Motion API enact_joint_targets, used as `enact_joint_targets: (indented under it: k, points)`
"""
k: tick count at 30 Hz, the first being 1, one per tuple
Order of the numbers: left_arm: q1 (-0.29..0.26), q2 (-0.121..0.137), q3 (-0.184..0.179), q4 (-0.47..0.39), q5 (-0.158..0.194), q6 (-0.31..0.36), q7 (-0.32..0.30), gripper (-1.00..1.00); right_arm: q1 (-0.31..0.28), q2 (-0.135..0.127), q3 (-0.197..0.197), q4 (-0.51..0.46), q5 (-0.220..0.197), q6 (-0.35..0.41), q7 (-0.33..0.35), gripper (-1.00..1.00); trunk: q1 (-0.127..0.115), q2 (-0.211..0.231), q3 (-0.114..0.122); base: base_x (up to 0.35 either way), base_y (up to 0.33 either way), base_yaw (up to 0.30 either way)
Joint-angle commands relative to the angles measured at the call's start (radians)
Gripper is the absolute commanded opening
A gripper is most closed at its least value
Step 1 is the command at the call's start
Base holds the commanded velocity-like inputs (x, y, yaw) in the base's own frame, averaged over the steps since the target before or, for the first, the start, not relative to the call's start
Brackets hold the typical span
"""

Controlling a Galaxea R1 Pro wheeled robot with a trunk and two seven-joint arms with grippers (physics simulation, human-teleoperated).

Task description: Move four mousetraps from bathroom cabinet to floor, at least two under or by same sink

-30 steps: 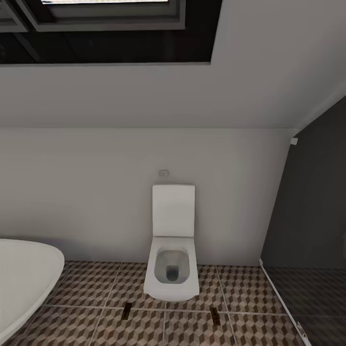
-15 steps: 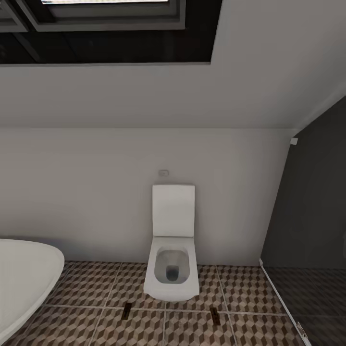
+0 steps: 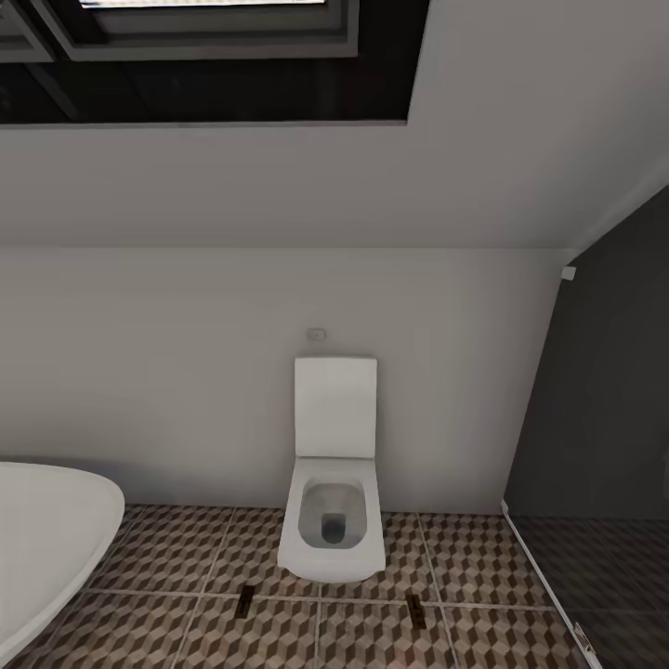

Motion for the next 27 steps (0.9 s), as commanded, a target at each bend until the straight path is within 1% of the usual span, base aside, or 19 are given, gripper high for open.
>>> enact_joint_targets:
  k: [1,16,27]
  points:
    - [-0.001,0.0,-0.009,0.0,0.008,-0.002,0.002,1.0,-0.001,0.0,-0.001,0.003,0.005,-0.005,-0.003,1.0,0.0,-0.001,-0.001,0.0,0.0,0.0]
    - [-0.001,0.001,-0.007,0.0,0.008,-0.002,0.002,1.0,-0.001,0.0,-0.002,0.0,0.014,-0.006,-0.003,1.0,0.0,-0.001,-0.001,0.0,0.0,0.0]
    - [-0.001,0.0,-0.006,-0.002,0.014,-0.003,0.002,1.0,-0.001,-0.001,-0.002,-0.003,0.014,-0.006,-0.003,1.0,0.0,-0.001,-0.001,0.0,0.0,0.0]
